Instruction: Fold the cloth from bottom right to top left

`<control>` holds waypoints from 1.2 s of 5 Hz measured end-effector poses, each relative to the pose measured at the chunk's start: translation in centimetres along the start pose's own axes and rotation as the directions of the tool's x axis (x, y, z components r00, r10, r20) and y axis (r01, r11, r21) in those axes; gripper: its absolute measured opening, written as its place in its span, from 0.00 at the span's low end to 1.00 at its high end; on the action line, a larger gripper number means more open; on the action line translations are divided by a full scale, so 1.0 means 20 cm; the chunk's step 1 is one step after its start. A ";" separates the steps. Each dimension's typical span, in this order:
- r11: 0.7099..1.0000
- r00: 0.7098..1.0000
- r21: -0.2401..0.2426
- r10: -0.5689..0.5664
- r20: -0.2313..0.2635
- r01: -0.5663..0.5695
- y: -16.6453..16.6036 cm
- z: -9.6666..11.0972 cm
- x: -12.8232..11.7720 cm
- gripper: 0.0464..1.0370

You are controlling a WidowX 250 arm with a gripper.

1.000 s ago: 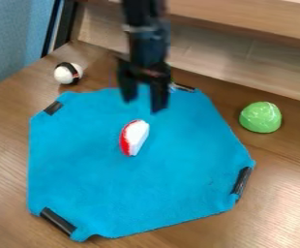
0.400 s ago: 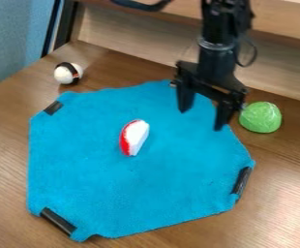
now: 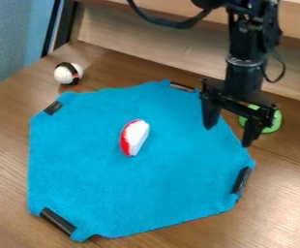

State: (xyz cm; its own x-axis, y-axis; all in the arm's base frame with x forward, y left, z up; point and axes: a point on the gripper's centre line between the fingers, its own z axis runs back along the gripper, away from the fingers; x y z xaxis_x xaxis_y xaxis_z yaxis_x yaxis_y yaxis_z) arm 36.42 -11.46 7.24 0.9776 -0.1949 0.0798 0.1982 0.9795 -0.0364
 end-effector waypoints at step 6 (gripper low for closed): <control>1.000 0.997 0.010 -0.023 -0.068 0.024 -0.21 -0.22 -0.15 0.96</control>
State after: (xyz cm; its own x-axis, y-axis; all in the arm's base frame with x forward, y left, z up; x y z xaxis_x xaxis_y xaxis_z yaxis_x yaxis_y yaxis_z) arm 32.95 -15.23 2.75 0.9754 -0.2203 0.0123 0.2205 0.9751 -0.0249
